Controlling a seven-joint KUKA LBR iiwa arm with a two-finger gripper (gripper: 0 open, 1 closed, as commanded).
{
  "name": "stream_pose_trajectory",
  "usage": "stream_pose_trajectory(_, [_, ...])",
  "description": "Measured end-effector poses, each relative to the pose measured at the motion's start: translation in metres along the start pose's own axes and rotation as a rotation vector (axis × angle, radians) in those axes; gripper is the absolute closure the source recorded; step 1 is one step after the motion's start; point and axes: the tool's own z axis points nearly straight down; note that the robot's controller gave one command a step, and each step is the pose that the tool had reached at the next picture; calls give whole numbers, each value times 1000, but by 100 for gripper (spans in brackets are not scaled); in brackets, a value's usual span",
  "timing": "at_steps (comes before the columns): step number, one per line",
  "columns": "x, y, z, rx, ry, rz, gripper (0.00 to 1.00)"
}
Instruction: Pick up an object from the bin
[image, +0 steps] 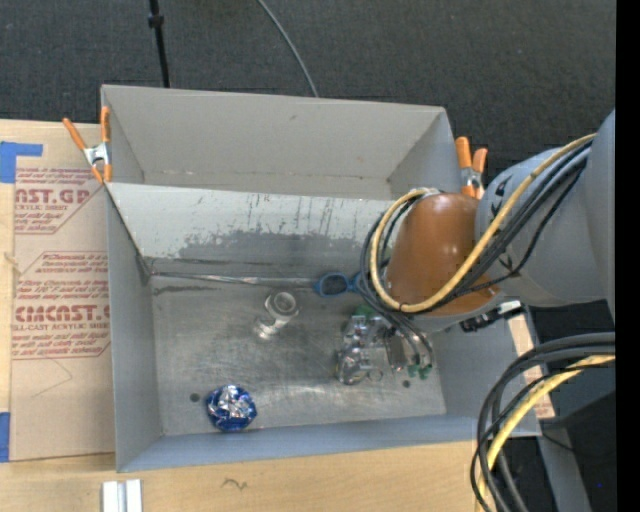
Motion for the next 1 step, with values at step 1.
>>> stream_pose_trajectory(1, [-84, -54, 31, -7, -5, -208, 0])
